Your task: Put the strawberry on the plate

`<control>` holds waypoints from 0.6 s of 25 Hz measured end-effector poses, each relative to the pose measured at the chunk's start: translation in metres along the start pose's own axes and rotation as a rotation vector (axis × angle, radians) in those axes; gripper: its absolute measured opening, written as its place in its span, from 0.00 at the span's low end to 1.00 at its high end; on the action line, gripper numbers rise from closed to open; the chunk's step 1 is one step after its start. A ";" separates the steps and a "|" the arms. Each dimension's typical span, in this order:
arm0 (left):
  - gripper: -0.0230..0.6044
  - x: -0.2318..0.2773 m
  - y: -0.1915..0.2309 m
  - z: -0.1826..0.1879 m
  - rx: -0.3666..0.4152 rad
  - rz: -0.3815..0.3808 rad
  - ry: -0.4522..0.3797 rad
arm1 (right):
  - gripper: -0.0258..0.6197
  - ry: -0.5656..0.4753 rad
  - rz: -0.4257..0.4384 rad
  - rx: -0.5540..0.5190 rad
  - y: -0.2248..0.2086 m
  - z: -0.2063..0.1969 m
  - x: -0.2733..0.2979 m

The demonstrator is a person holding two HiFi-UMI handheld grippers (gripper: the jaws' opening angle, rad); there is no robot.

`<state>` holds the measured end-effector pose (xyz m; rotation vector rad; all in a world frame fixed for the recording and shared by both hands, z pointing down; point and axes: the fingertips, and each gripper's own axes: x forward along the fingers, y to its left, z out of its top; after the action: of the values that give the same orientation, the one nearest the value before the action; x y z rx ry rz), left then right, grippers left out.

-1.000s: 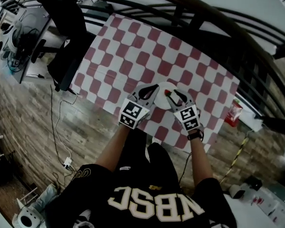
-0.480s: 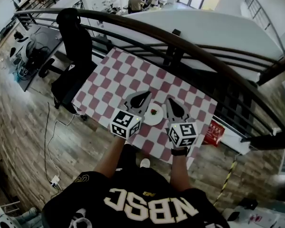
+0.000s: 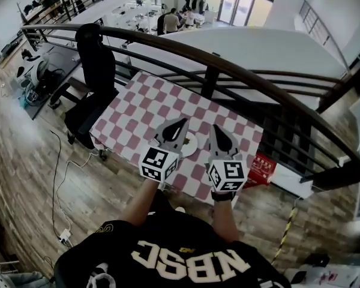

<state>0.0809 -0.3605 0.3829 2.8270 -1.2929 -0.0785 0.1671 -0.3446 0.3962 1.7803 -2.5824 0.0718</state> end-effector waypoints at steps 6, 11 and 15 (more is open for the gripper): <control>0.06 -0.015 -0.008 -0.007 -0.014 0.039 -0.019 | 0.07 -0.011 0.027 -0.008 0.016 -0.008 -0.015; 0.06 -0.022 -0.023 -0.013 -0.013 0.035 -0.009 | 0.07 -0.029 0.026 -0.003 0.016 -0.008 -0.030; 0.06 -0.022 -0.030 -0.018 -0.014 0.025 0.004 | 0.07 -0.026 0.008 0.013 0.011 -0.014 -0.037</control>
<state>0.0901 -0.3238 0.4006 2.7976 -1.3212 -0.0813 0.1700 -0.3062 0.4085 1.7869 -2.6132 0.0661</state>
